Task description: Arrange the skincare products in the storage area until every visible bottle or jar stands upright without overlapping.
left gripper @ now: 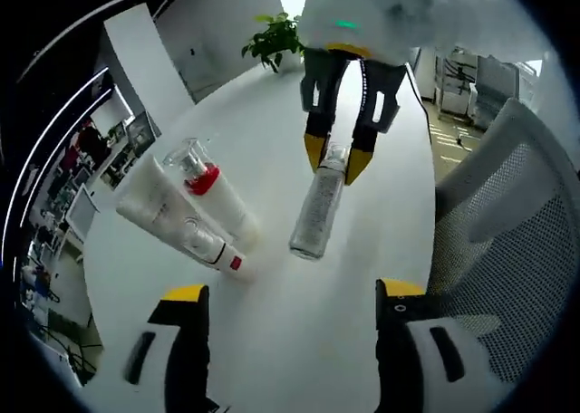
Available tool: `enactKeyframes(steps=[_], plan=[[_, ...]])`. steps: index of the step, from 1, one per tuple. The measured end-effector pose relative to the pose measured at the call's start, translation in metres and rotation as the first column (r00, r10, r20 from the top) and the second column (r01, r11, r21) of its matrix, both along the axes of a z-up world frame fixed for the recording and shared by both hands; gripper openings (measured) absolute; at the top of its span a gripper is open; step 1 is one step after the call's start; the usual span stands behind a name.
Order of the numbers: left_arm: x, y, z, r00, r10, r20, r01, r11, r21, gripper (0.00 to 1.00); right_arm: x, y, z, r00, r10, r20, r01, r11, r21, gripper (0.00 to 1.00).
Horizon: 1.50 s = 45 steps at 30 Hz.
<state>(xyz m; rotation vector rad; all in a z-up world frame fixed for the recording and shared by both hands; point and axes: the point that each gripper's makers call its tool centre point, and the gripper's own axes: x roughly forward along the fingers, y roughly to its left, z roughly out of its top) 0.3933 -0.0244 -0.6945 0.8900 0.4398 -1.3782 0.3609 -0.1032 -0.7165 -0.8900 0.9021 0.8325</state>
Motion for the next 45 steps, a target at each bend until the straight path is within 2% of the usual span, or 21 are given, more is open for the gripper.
enactKeyframes(steps=[2,4,7,12,16,20,27,30,35,38,45], plan=[[-0.002,-0.006,-0.004,0.999,-0.031,0.031,0.03,0.999,0.016,0.67,0.001,0.004,0.001,1.0,0.012,0.007,-0.012,1.0,-0.006,0.12],[-0.002,-0.012,-0.006,0.998,-0.03,0.052,0.029,0.999,0.012,0.63,0.002,0.008,0.002,1.0,0.02,0.011,-0.02,1.0,-0.012,0.12],[-0.002,-0.016,-0.008,0.994,-0.054,0.091,0.051,0.998,0.027,0.61,0.003,0.012,0.004,0.999,0.029,0.015,-0.028,0.999,-0.016,0.12],[-0.002,-0.02,-0.01,0.993,-0.06,0.101,0.057,0.998,0.028,0.57,0.004,0.016,0.006,0.999,0.041,0.022,-0.041,0.999,-0.024,0.12],[-0.006,-0.027,-0.009,0.986,-0.091,0.14,0.089,0.996,0.02,0.52,0.007,0.018,0.005,0.997,0.068,0.023,-0.067,0.996,-0.055,0.12],[-0.011,-0.03,-0.01,0.986,-0.101,0.131,0.1,0.995,0.008,0.47,0.01,0.025,0.01,0.995,0.091,0.039,-0.089,0.995,-0.048,0.12],[-0.01,-0.036,0.0,0.984,-0.095,0.152,0.103,0.994,-0.044,0.32,0.016,0.026,0.015,0.983,0.153,0.101,-0.142,0.984,-0.11,0.12],[-0.009,-0.036,0.0,0.983,-0.094,0.155,0.102,0.994,-0.044,0.31,0.016,0.026,0.017,0.977,0.183,0.113,-0.165,0.974,-0.153,0.12],[-0.01,-0.035,-0.003,0.983,-0.103,0.154,0.11,0.993,-0.036,0.24,0.016,0.026,0.018,0.975,0.186,0.121,-0.165,0.973,-0.16,0.12],[-0.012,-0.036,-0.008,0.983,-0.115,0.141,0.119,0.993,-0.024,0.23,0.013,0.026,0.016,0.975,0.191,0.113,-0.172,0.971,-0.164,0.12],[-0.017,-0.039,-0.009,0.985,-0.131,0.116,0.139,0.989,-0.06,0.22,0.009,0.022,0.011,0.974,0.191,0.121,-0.174,0.974,-0.142,0.13]])
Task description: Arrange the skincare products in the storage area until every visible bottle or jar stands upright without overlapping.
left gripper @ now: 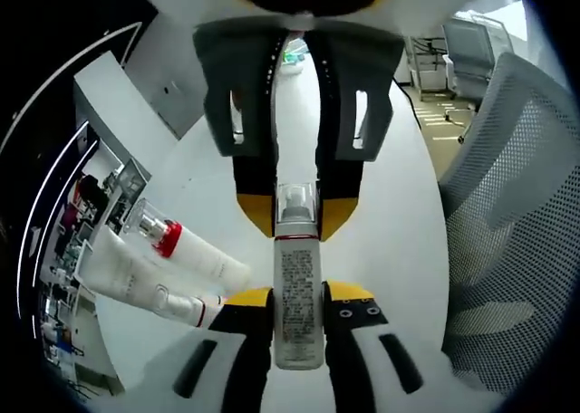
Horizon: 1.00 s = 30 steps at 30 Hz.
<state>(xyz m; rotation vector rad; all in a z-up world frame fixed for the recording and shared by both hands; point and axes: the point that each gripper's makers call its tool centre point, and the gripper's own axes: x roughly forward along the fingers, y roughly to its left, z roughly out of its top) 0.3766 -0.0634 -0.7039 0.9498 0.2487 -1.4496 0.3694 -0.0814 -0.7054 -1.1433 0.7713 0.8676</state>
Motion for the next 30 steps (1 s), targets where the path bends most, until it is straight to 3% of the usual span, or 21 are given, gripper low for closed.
enactKeyframes(steps=[6,9,12,15,20,22,25,27,28,29,30], plan=[[-0.002,-0.003,0.001,1.0,-0.002,-0.009,0.002,1.0,-0.021,0.21,-0.001,-0.002,-0.001,1.0,-0.004,0.03,0.004,1.0,0.027,0.14],[-0.004,-0.005,0.004,0.998,0.012,-0.068,-0.016,0.998,-0.057,0.21,-0.003,-0.004,0.0,0.998,0.014,0.054,-0.016,1.0,0.025,0.17],[-0.002,-0.005,0.007,0.997,0.02,-0.076,-0.025,0.997,-0.073,0.21,-0.003,-0.004,0.0,0.997,0.024,0.08,-0.027,0.999,0.036,0.24],[-0.004,-0.007,0.009,0.991,0.031,-0.127,-0.043,0.994,-0.097,0.21,-0.003,-0.006,0.001,0.993,0.038,0.108,-0.042,0.999,0.027,0.25],[-0.002,-0.006,0.01,0.989,0.044,-0.139,-0.059,0.992,-0.109,0.21,0.001,-0.014,0.008,0.989,-0.016,0.146,0.006,0.997,0.072,0.31],[0.0,-0.006,0.012,0.987,0.052,-0.152,-0.071,0.99,-0.122,0.21,0.001,-0.018,0.01,0.985,-0.093,0.146,0.073,0.988,0.136,0.29],[0.001,-0.006,0.015,0.984,0.063,-0.169,-0.087,0.986,-0.139,0.21,0.002,-0.026,0.013,0.968,-0.214,0.13,0.177,0.952,0.251,0.31],[0.002,-0.007,0.017,0.983,0.067,-0.168,-0.094,0.983,-0.156,0.21,0.0,-0.029,0.013,0.943,-0.327,0.06,0.28,0.88,0.383,0.31],[0.004,-0.008,0.02,0.983,0.071,-0.167,-0.1,0.98,-0.172,0.21,0.001,-0.032,0.015,0.917,-0.399,0.028,0.344,0.822,0.455,0.32],[0.004,-0.008,0.021,0.983,0.073,-0.167,-0.103,0.978,-0.182,0.21,0.001,-0.033,0.016,0.9,-0.436,0.009,0.374,0.781,0.5,0.33],[0.004,-0.009,0.024,0.982,0.073,-0.175,-0.107,0.975,-0.194,0.21,0.0,-0.035,0.016,0.878,-0.478,-0.036,0.415,0.72,0.556,0.33]])
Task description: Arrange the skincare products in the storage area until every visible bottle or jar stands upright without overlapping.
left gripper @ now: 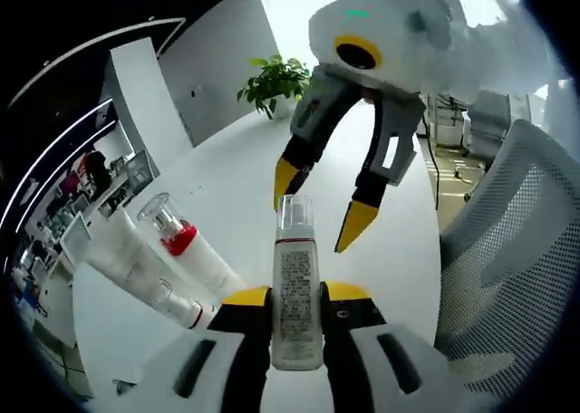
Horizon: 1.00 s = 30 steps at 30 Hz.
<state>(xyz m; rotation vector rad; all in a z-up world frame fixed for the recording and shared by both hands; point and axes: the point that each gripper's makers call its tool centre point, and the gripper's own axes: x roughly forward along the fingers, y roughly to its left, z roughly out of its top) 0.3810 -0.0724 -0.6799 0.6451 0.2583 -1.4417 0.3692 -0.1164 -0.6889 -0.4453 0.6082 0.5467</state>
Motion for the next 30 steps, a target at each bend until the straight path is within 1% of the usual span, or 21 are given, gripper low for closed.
enactKeyframes(steps=[1,2,3,4,6,7,8,9,10,11,12,13,14,15,17,21,23,26,28,29,30], plan=[[0.0,-0.001,0.002,1.0,0.002,-0.007,-0.002,1.0,-0.011,0.21,-0.002,-0.001,0.0,0.999,-0.039,-0.01,0.039,0.998,0.045,0.33],[0.0,-0.002,0.004,1.0,0.006,-0.017,-0.006,1.0,-0.028,0.21,-0.001,-0.003,0.0,0.996,-0.089,-0.016,0.09,0.989,0.117,0.32],[0.0,-0.003,0.006,1.0,0.008,-0.021,-0.009,0.999,-0.037,0.21,-0.003,-0.002,0.001,0.994,-0.105,-0.026,0.108,0.979,0.174,0.32],[0.0,-0.004,0.007,1.0,0.011,-0.025,-0.012,0.999,-0.045,0.21,-0.003,-0.001,0.003,0.991,-0.131,-0.034,0.135,0.957,0.255,0.31],[0.0,-0.005,0.01,1.0,0.014,-0.022,-0.015,0.998,-0.061,0.21,-0.005,0.001,0.005,0.983,-0.171,-0.065,0.183,0.913,0.365,0.32],[0.001,-0.005,0.011,1.0,0.015,-0.013,-0.016,0.998,-0.068,0.21,-0.007,0.005,0.007,0.978,-0.183,-0.096,0.207,0.873,0.441,0.33],[0.001,-0.005,0.011,1.0,0.016,-0.012,-0.016,0.997,-0.07,0.21,-0.007,0.006,0.007,0.976,-0.192,-0.105,0.219,0.859,0.463,0.34],[0.001,-0.005,0.012,1.0,0.018,-0.015,-0.019,0.997,-0.072,0.21,-0.008,0.008,0.009,0.967,-0.213,-0.136,0.253,0.804,0.538,0.36],[0.002,-0.006,0.013,1.0,0.019,-0.013,-0.02,0.997,-0.078,0.21,-0.008,0.008,0.009,0.965,-0.216,-0.148,0.261,0.792,0.552,0.36],[0.001,-0.006,0.013,1.0,0.019,-0.017,-0.021,0.996,-0.082,0.21,-0.008,0.01,0.011,0.959,-0.232,-0.164,0.283,0.754,0.592,0.36],[0.001,-0.006,0.014,1.0,0.02,-0.023,-0.022,0.996,-0.086,0.21,-0.006,0.012,0.013,0.957,-0.24,-0.165,0.29,0.73,0.619,0.36],[0.001,-0.007,0.015,0.999,0.021,-0.027,-0.023,0.995,-0.093,0.21,-0.005,0.015,0.017,0.95,-0.249,-0.189,0.311,0.68,0.664,0.35],[0.0,-0.007,0.015,1.0,0.018,-0.026,-0.021,0.995,-0.099,0.21,-0.005,0.019,0.019,0.946,-0.245,-0.212,0.322,0.643,0.695,0.34],[0.0,-0.007,0.016,1.0,0.016,-0.024,-0.019,0.995,-0.102,0.21,-0.003,0.023,0.022,0.939,-0.249,-0.238,0.341,0.589,0.732,0.31],[-0.001,-0.008,0.016,0.999,0.014,-0.034,-0.017,0.994,-0.105,0.21,0.0,0.029,0.026,0.938,-0.245,-0.245,0.343,0.548,0.763,0.3],[-0.001,-0.008,0.019,0.999,0.02,-0.043,-0.025,0.992,-0.124,0.21,0.005,0.037,0.023,0.937,-0.238,-0.256,0.346,0.541,0.766,0.28],[0.0,-0.008,0.02,0.999,0.024,-0.048,-0.03,0.991,-0.133,0.21,0.008,0.042,0.027,0.937,-0.232,-0.262,0.346,0.509,0.788,0.26],[0.001,-0.008,0.022,0.998,0.028,-0.047,-0.035,0.989,-0.141,0.2,0.012,0.044,0.027,0.935,-0.246,-0.255,0.349,0.517,0.782,0.26],[0.002,-0.007,0.022,0.998,0.031,-0.05,-0.038,0.989,-0.146,0.2,0.014,0.046,0.028,0.932,-0.238,-0.273,0.359,0.499,0.789,0.26],[0.002,-0.007,0.023,0.998,0.03,-0.047,-0.036,0.988,-0.148,0.2,0.015,0.046,0.028,0.932,-0.239,-0.272,0.358,0.497,0.79,0.26],[0.002,-0.007,0.023,0.999,0.03,-0.044,-0.037,0.988,-0.149,0.2,0.015,0.046,0.029,0.93,-0.237,-0.28,0.363,0.484,0.797,0.25]])
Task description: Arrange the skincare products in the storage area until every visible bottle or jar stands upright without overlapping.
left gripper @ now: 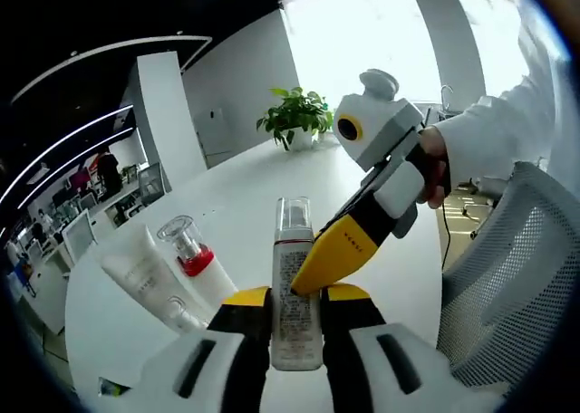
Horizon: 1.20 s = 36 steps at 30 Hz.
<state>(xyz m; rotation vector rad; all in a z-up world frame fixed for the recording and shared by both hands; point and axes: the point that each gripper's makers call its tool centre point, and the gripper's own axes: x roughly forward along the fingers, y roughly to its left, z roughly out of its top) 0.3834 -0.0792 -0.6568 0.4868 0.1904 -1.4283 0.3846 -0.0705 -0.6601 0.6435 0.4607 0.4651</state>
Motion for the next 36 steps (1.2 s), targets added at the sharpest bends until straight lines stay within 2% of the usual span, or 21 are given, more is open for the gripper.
enactKeyframes(steps=[4,6,9,16,18,20,22,25,29,31,33,36], plan=[[0.001,0.0,0.001,1.0,-0.002,0.023,0.002,1.0,-0.004,0.2,0.003,-0.002,0.004,0.999,-0.033,-0.023,0.034,0.996,0.087,0.22],[0.001,0.0,0.001,1.0,-0.004,0.027,0.004,1.0,-0.001,0.2,0.003,-0.002,0.006,0.998,-0.041,-0.055,0.048,0.988,0.149,0.2],[0.0,0.0,-0.001,0.999,-0.007,0.033,0.007,1.0,0.005,0.2,0.002,-0.002,0.006,0.997,-0.048,-0.057,0.055,0.988,0.144,0.15],[0.002,0.001,-0.008,0.999,-0.007,0.038,0.006,0.999,0.032,0.2,0.0,0.001,0.005,0.995,-0.081,-0.06,0.084,0.995,0.061,0.13],[0.002,0.001,-0.01,0.999,-0.01,0.043,0.008,0.999,0.041,0.21,0.001,0.001,0.003,0.995,-0.089,-0.054,0.09,0.996,0.02,0.12],[0.003,0.003,-0.019,1.0,0.008,0.005,-0.008,0.997,0.077,0.22,-0.001,0.002,-0.004,0.994,-0.085,-0.073,0.081,0.996,-0.048,0.12],[0.003,0.005,-0.024,1.0,-0.001,0.016,-0.001,0.995,0.101,0.24,0.0,0.006,-0.008,0.992,-0.085,-0.088,0.078,0.994,-0.081,0.12],[0.006,0.007,-0.025,0.999,0.01,0.033,-0.014,0.994,0.109,0.24,0.002,0.009,-0.007,0.993,-0.091,-0.075,0.082,0.989,-0.122,0.12],[0.012,0.01,-0.027,0.999,0.036,0.021,-0.038,0.992,0.116,0.24,0.007,0.011,-0.007,0.992,-0.107,-0.068,0.093,0.979,-0.182,0.12],[0.014,0.012,-0.03,0.999,0.048,0.022,-0.05,0.99,0.13,0.24,0.01,0.009,-0.009,0.99,-0.122,-0.066,0.105,0.969,-0.224,0.12],[0.019,0.016,-0.033,0.997,0.056,0.047,-0.063,0.986,0.154,0.25,0.011,0.01,-0.01,0.989,-0.131,-0.063,0.112,0.964,-0.243,0.12],[0.023,0.018,-0.033,0.997,0.07,0.041,-0.076,0.985,0.158,0.26,0.015,0.007,-0.013,0.986,-0.154,-0.062,0.13,0.949,-0.286,0.12]])
